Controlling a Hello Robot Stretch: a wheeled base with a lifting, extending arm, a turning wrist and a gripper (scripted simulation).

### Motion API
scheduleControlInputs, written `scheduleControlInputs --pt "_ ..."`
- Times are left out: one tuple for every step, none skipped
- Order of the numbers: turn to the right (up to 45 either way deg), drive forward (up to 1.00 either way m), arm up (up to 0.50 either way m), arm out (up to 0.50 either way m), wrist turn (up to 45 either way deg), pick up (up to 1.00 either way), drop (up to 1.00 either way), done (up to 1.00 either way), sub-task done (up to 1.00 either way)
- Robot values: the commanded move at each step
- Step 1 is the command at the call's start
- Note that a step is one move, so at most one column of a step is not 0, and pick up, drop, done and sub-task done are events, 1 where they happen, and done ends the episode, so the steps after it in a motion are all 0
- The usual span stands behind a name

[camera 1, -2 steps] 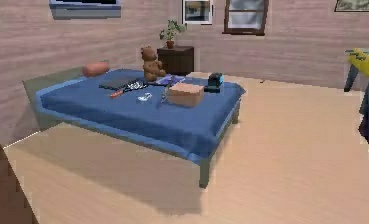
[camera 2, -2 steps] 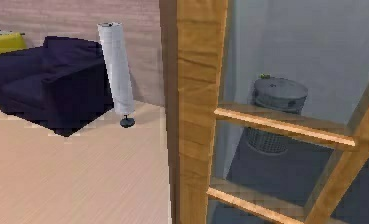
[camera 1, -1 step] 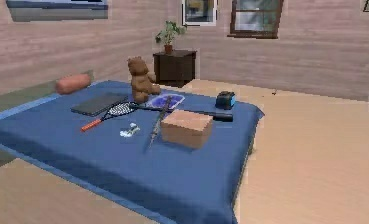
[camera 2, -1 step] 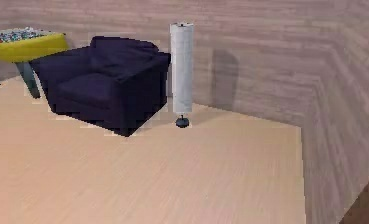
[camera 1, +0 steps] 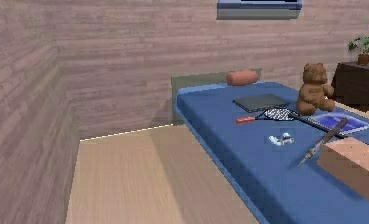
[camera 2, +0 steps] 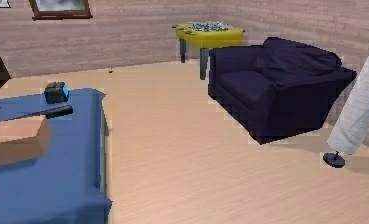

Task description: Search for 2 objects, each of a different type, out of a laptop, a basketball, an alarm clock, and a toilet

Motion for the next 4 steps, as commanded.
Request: scheduleControlInputs --pt "-3.0 0.00 0.00 0.00 0.0 0.00 0.00 0.00 0.00" --pt "0.0 0.95 0.00 0.00 0.0 0.00 0.00 0.00 0.00" --pt "42.0 0.00 0.00 0.00 0.0 0.00 0.00 0.00 0.00" --pt "0.0 0.00 0.00 0.00 0.0 0.00 0.00 1.00 0.00"
